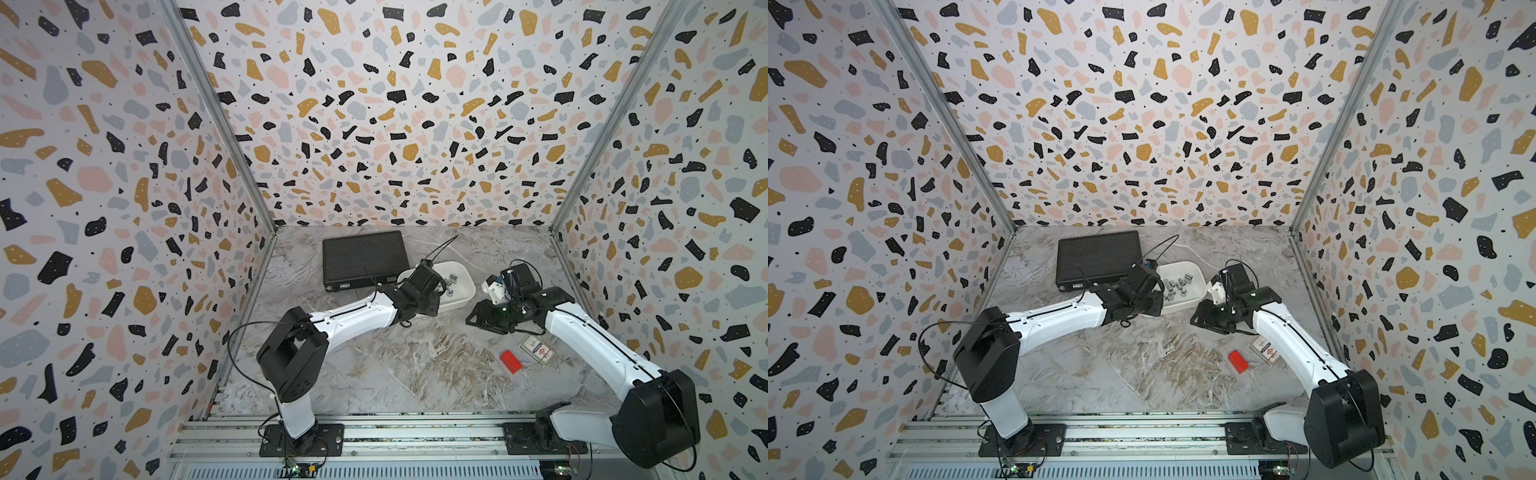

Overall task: Put the socket on the desktop into the storage box
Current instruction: Place the socket head in the storage box.

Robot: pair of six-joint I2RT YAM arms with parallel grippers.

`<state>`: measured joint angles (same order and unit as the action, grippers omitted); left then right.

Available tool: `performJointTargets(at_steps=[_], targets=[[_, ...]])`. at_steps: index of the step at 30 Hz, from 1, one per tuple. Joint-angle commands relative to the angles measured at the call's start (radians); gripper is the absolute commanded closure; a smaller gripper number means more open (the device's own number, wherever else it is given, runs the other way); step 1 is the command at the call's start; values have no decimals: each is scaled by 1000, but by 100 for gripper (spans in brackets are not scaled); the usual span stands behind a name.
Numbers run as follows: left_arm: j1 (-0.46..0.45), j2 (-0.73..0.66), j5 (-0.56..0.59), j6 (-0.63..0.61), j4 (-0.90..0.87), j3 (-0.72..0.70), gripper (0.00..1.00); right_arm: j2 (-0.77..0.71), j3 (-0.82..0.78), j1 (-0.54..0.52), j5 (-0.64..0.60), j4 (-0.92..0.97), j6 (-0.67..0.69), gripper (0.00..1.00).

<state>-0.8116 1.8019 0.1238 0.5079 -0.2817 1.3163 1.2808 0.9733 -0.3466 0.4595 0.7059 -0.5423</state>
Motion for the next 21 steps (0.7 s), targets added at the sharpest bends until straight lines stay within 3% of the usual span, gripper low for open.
performJointTargets(at_steps=[1,17,21], targets=[[33,59,-39,-22,-6,75,70,-12,39,9,0,8,7,50],[119,354,-85,-72,-93,374,66,-22,28,24,-1,10,4,50],[123,367,-83,-78,-94,392,55,-22,25,28,-4,9,4,50]])
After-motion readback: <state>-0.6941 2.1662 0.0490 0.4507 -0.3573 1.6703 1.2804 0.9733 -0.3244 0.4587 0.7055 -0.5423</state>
